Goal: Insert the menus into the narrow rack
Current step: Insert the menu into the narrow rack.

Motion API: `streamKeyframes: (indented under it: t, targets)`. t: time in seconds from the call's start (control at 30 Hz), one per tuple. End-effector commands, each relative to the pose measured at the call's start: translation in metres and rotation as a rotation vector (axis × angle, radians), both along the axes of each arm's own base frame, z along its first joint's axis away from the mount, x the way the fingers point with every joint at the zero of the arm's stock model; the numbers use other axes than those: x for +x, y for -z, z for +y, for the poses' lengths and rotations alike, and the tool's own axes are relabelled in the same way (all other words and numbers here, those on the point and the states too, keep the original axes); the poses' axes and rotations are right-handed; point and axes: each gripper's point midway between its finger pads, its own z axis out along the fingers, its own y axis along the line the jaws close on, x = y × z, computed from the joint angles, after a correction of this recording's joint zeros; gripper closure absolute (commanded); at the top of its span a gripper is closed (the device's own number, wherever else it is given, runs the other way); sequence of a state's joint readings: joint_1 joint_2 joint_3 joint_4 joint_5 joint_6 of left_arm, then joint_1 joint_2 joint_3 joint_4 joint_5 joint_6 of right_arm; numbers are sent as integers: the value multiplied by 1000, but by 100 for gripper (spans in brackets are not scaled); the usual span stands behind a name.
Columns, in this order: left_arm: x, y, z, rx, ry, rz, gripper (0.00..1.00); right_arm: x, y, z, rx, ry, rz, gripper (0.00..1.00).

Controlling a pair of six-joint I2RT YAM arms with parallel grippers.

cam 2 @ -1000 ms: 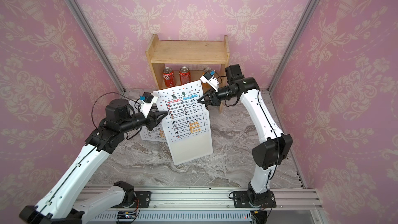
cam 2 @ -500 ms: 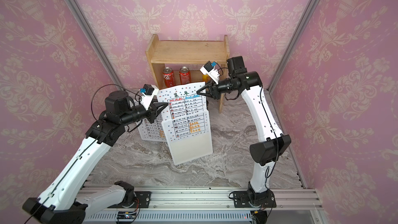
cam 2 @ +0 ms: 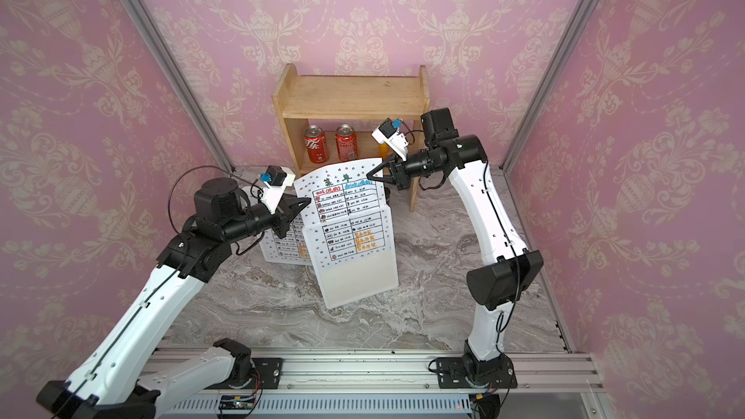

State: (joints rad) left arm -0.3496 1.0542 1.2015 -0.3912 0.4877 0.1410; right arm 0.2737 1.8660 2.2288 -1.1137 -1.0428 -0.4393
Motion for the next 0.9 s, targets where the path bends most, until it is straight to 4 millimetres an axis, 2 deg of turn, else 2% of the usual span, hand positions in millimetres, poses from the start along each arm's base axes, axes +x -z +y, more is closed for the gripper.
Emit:
streamKeyframes:
  t: [0.0,0.23,0.27,0.3,0.33,0.37,0.4,0.43,0.47,0.5,0.53,0.63,0.87]
  targets:
    - [-7,11,2,-10,2,43,100,-7,7,1,-7,-18,25,98]
    - [-16,23,3,-41,0,81,99,-13,18,-1,-15,-17,47,97]
    - [-16,24,3,-47,3,84,93,-14,21,-1,-16,-14,47,96]
    - [-16,23,2,-51,5,81,84,-12,22,-2,-18,-6,47,95]
    - [-14,21,3,-50,-3,74,70,-12,22,-2,-19,-1,46,94]
    - [-11,18,3,-47,-10,59,62,-11,20,-2,-18,1,42,90]
    - [-9,12,4,-43,-14,39,59,-11,17,-2,-15,-1,38,85]
    - [-6,6,4,-38,-19,22,51,-11,14,-2,-14,0,35,79]
    - [-3,0,4,-34,-22,6,45,-10,11,-2,-13,0,29,77]
    - [0,-6,4,-26,-24,-9,44,-10,6,-1,-8,-2,20,75]
    - [3,-10,3,-20,-25,-15,44,-9,3,-1,-8,0,15,71]
    - [10,-18,1,-4,-20,-31,46,-6,-4,0,-3,2,1,70]
    - [11,-16,-2,3,-1,-18,81,-10,-1,0,-8,-11,13,87]
